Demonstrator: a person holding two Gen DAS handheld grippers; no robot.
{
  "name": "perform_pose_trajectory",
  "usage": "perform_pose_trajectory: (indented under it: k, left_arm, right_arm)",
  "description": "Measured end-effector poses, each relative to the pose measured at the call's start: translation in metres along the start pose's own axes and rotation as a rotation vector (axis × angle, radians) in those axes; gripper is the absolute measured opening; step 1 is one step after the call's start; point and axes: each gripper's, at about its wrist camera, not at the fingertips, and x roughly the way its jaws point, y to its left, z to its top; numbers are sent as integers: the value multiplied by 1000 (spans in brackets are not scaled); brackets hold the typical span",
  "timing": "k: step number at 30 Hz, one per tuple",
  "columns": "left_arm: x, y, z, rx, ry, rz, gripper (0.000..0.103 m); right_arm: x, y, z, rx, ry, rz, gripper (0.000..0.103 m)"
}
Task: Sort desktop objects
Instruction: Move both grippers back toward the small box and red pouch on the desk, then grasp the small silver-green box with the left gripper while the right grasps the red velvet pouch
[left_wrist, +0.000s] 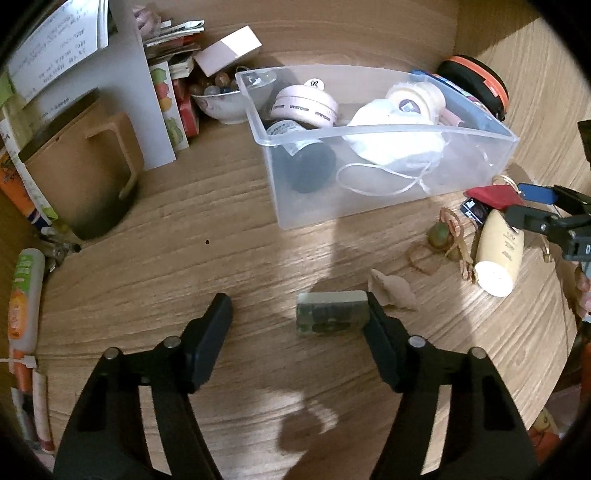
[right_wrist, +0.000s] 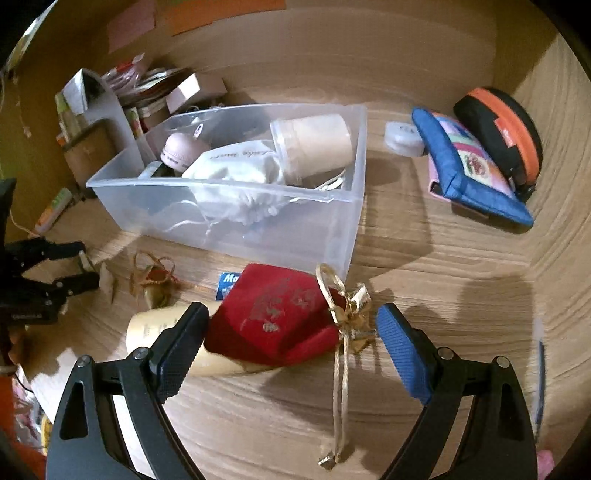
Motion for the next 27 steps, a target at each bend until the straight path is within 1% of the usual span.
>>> perform_pose_trajectory:
  k: [3, 4, 5, 7, 8, 9, 10, 11, 14, 16, 18, 20, 22, 27]
  left_arm:
    - [-1, 1, -1, 10, -9, -10, 59]
    - [-1, 1, 0, 11, -10, -12, 56]
    - [-1, 1, 0, 11, -13, -12, 55]
    - [-1, 3, 1, 7, -16, -14, 52]
    - [-1, 4, 1, 3, -18, -16, 51]
    - [-1, 5, 1, -2, -19, -22, 50]
    - [-1, 6, 2, -5, -20, -26, 48]
    - [-1, 6, 2, -5, -22, -25, 45]
    - [0, 3, 1, 3, -25, -6, 39]
    - [0, 3, 2, 3, -28, -2, 33]
    - [0, 3, 1, 0, -28, -5, 33]
    - [0, 5, 2, -10, -27, -15, 33]
    - [0, 8, 2, -27, -24, -28, 33]
    - [-5, 14, 2, -64, -36, -32, 33]
  right_arm:
    - [4, -6, 0, 39, 3, 46, 89]
    - [4, -7, -1, 49, 3, 62, 84]
    - [3, -8, -1, 52, 3, 74, 82]
    - [2, -7, -1, 44, -4, 80, 75]
    - [1, -6, -2, 38, -8, 82, 73]
    - [0, -5, -2, 32, -11, 88, 69]
    - [0, -4, -1, 28, -13, 100, 60]
    - [0, -3, 0, 25, -13, 116, 56]
    - [-2, 1, 1, 3, -27, 104, 45]
    - [-4, 1, 1, -4, -34, 87, 30]
    - [-5, -1, 1, 3, -41, 82, 20]
    - [-7, -5, 0, 22, -50, 92, 19]
    - [-10, -9, -1, 30, -63, 83, 19]
    - [-28, -16, 0, 51, -110, 91, 18]
